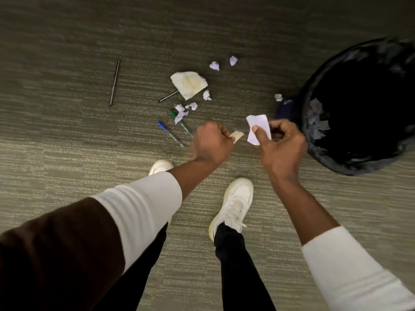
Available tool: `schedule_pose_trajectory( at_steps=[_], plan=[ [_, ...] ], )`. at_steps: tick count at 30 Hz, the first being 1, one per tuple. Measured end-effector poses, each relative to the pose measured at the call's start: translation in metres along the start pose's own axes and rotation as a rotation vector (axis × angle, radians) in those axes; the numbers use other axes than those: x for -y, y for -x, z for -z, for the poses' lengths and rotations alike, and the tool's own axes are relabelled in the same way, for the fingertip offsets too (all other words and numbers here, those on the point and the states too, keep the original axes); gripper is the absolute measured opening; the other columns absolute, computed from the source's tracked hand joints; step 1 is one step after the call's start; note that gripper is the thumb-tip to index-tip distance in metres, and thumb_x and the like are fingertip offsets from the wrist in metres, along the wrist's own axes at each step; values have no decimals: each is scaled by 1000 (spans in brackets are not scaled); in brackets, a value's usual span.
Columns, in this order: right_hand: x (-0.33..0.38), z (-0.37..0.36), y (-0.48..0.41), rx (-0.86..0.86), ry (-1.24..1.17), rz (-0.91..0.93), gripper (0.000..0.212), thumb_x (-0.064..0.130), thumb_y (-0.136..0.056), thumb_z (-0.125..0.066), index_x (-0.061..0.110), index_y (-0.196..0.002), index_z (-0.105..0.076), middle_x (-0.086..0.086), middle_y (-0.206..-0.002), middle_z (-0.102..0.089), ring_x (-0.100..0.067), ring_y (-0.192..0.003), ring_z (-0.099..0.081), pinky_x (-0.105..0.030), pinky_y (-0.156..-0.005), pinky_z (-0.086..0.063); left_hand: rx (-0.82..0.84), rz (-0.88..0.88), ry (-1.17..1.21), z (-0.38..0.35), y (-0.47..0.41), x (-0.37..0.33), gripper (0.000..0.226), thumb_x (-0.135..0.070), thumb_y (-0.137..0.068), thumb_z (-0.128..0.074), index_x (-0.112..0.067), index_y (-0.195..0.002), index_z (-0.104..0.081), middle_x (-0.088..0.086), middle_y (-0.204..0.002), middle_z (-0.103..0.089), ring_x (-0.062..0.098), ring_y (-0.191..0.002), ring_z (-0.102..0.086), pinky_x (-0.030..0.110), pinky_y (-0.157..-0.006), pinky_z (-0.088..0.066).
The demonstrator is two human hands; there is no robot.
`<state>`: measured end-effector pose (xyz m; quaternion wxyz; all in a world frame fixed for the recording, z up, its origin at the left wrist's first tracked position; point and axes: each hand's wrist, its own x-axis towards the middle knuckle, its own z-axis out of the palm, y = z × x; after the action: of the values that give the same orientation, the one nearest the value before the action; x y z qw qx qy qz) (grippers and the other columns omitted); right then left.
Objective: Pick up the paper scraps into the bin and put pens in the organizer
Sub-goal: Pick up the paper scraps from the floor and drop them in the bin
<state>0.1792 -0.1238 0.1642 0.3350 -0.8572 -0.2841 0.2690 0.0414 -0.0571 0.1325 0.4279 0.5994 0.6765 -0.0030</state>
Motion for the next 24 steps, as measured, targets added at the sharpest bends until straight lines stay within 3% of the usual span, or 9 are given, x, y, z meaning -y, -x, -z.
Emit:
schedule_pose_trajectory(
  at_steps=[5,7,10,14,18,21,24],
  plan=[
    [25,68,-18,-257,-61,-1,24,40,-84,-81,21,-96,-73,-4,-93,-77,-19,-80,-75,-39,-72,-62,-56,-79,216,21,6,-92,14,-28,-81,-89,-21,-84,-78,-7,-81,-78,11,-76,-74,25,-74,-59],
    [25,92,-29,-349,-71,-35,26,41,-83,-81,20,-95,-73,-5,-91,-77,-21,-79,-75,-40,-73,-62,-13,-119,278,26,7,-127,15,-27,-83,-88,-18,-90,-78,-2,-88,-80,17,-85,-76,30,-83,-63],
    [16,118,-43,-433,-67,-103,30,42,-81,-79,18,-97,-73,0,-89,-76,-14,-76,-72,-36,-73,-61,51,-221,265,23,10,-169,17,-24,-84,-88,-12,-92,-78,3,-90,-80,22,-85,-78,37,-81,-65],
    [-9,128,-61,-378,22,-241,41,45,-82,-78,14,-108,-71,4,-94,-73,-17,-89,-75,-30,-81,-60,198,-281,255,6,14,-198,20,-23,-89,-84,-6,-94,-75,8,-86,-80,23,-79,-80,40,-78,-66],
    [-30,128,-70,-313,60,-291,46,43,-85,-79,13,-117,-66,-7,-108,-75,-24,-96,-76,-46,-86,-64,275,-306,225,-3,6,-192,22,-31,-93,-79,-10,-97,-74,6,-91,-80,23,-84,-80,42,-83,-66],
    [-30,126,-60,-317,51,-174,31,34,-89,-76,16,-112,-69,-3,-106,-74,-14,-93,-76,-32,-85,-64,250,-272,205,3,-11,-166,14,-28,-97,-75,-16,-94,-69,8,-95,-79,30,-91,-78,47,-84,-66],
    [-20,112,-41,-289,52,47,13,25,-91,-71,18,-103,-73,-4,-104,-73,-11,-86,-72,-17,-78,-57,177,-205,157,18,-35,-126,20,-24,-96,-75,-5,-102,-72,17,-99,-78,39,-96,-76,51,-86,-64]
  ],
)
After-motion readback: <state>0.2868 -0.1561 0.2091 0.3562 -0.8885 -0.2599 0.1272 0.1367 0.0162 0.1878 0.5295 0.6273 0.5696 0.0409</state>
